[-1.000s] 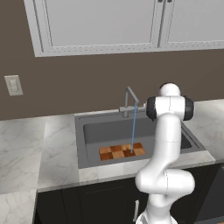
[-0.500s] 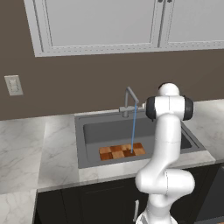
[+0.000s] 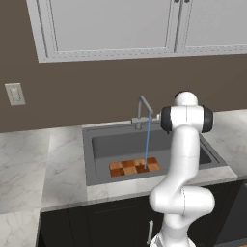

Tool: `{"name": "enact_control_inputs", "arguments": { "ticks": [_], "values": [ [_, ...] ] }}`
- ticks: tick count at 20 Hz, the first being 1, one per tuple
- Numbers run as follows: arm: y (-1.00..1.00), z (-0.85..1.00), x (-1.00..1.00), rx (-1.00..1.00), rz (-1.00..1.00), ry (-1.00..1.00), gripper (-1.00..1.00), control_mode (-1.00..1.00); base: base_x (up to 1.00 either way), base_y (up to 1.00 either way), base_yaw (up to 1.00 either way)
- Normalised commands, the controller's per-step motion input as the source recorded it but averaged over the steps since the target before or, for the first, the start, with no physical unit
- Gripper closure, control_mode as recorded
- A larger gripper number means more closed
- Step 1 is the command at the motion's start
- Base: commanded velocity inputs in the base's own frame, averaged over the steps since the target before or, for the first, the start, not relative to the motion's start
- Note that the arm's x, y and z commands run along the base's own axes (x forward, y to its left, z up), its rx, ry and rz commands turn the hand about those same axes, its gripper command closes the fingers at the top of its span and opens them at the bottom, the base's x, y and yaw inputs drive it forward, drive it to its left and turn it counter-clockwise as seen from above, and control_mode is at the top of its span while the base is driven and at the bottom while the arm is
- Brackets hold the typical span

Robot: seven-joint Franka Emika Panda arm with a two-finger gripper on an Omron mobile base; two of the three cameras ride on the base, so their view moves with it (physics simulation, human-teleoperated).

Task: Turn on the sink faucet with hot water and rinse the cutting board for ten seconds, then turn off the faucet. Push the cutting board to reach the water if necessary.

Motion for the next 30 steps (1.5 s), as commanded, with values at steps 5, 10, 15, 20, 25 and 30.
{"name": "enact_control_inputs", "arguments": {
  "ticks": [5, 10, 15, 20, 25, 30],
  "values": [
    [0.0, -0.03, 0.0, 0.0, 0.0, 0.0, 1.0, -1.0, 0.0, 0.0, 0.0],
    [0.09, 0.0, 0.0, 0.0, 0.0, 0.0, 1.0, -1.0, 0.0, 0.0, 0.0],
    [0.15, 0.0, 0.0, 0.0, 0.0, 0.0, 1.0, -1.0, 0.0, 0.0, 0.0],
    [0.16, 0.0, 0.0, 0.0, 0.0, 0.0, 1.0, -1.0, 0.0, 0.0, 0.0],
    [0.27, -0.03, 0.0, -0.02, 0.0, 0.0, 1.0, -1.0, 0.0, 0.0, 0.0],
    [0.36, -0.07, 0.0, -0.03, 0.0, 0.01, 1.0, -1.0, 0.0, 0.0, 0.0]
  ]
}}
